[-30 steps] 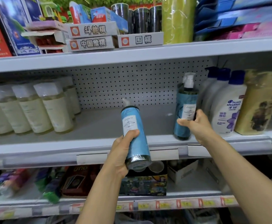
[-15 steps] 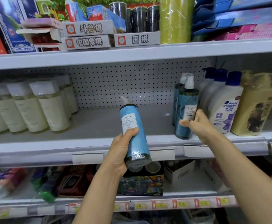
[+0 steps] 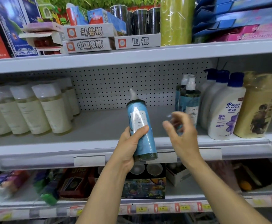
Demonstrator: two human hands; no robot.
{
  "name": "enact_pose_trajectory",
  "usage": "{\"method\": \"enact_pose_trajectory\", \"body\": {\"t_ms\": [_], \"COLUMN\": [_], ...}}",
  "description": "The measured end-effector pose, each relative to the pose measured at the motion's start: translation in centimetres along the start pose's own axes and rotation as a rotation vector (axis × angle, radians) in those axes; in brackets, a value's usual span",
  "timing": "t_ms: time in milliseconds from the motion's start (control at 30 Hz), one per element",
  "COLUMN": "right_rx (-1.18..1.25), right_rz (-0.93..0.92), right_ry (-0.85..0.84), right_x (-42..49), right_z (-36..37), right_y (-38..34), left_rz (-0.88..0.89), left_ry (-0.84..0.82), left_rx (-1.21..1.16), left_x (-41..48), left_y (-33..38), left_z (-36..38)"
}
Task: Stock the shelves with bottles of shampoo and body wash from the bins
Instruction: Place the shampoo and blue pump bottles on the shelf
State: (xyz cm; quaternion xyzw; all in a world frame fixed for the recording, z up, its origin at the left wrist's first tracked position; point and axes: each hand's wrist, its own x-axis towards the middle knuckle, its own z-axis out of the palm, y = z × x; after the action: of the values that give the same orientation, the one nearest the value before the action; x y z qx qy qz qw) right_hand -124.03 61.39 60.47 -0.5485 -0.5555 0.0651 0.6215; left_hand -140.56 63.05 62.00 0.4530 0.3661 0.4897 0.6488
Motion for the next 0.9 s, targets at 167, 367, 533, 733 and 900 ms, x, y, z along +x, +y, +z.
{"method": "enact_pose_trajectory", "body": {"t_ms": [167, 367, 533, 733, 900], "right_rx": [0.113, 0.130, 0.079, -0.004, 0.000], "right_rz": [0.174, 0.253, 0.300, 0.385, 0.469], "right_ry": [-0.577, -0.478, -0.391, -0.288, -0.302], "right_x": [-0.6, 1.0, 4.2, 6.8, 8.2], "right_z": [2.2, 3.8, 4.7, 6.5, 7.9], "right_y": [-1.2, -0.7, 1.4, 4.3, 5.6], "left_rz": [0.113, 0.180, 0.175, 0.080, 0.035], "left_ry": [0.002, -0.041, -0.062, -0.030, 0.017], "left_rx": [0.030, 0.108, 0.166, 0.194, 0.218], "left_x": [1.4, 3.5, 5.8, 9.1, 10.3], "left_y": [0.7, 1.3, 2.0, 0.2, -0.7], "left_z": [0.2, 1.4, 2.1, 2.6, 3.0]}}
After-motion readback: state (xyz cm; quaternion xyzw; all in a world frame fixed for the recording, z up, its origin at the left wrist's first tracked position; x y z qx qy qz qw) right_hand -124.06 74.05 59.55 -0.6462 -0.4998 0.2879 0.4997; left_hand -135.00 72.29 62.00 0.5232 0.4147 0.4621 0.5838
